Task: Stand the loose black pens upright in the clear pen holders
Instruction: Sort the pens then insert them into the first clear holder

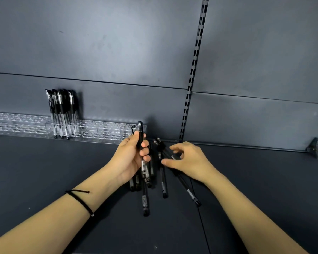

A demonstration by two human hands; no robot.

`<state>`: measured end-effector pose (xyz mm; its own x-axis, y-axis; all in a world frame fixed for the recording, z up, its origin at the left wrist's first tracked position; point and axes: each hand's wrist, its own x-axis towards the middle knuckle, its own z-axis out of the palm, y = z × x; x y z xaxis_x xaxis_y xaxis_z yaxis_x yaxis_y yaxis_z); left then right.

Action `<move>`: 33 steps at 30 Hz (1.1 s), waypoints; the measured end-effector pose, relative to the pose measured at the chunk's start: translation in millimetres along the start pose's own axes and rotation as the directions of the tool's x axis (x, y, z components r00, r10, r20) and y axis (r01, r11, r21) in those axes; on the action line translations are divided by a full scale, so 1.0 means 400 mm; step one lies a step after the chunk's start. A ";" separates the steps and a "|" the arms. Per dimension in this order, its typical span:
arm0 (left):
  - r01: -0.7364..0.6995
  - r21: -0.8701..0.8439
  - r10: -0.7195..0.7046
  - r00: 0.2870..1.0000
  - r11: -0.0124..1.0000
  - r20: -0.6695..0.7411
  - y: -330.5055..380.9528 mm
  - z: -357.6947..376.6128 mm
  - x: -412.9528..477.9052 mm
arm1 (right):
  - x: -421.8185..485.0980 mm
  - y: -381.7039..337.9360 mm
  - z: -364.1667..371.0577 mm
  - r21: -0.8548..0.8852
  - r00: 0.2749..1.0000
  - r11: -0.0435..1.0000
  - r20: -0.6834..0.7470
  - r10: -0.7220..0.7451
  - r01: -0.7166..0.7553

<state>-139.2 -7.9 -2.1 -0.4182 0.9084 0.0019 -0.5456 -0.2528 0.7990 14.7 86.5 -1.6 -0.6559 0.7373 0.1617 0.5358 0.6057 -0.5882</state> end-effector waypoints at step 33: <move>0.084 0.028 -0.084 0.996 0.996 0.003 0.000 -0.013 0.016 | -0.002 0.002 -0.040 -0.022 0.975 0.975 -0.007 0.221 -0.221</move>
<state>-145.5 -3.9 -5.0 -0.3689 0.9273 -0.0636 -0.5580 -0.1662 0.8130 24.2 91.1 10.5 -0.5174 0.8551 0.0337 0.6790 0.4342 -0.5920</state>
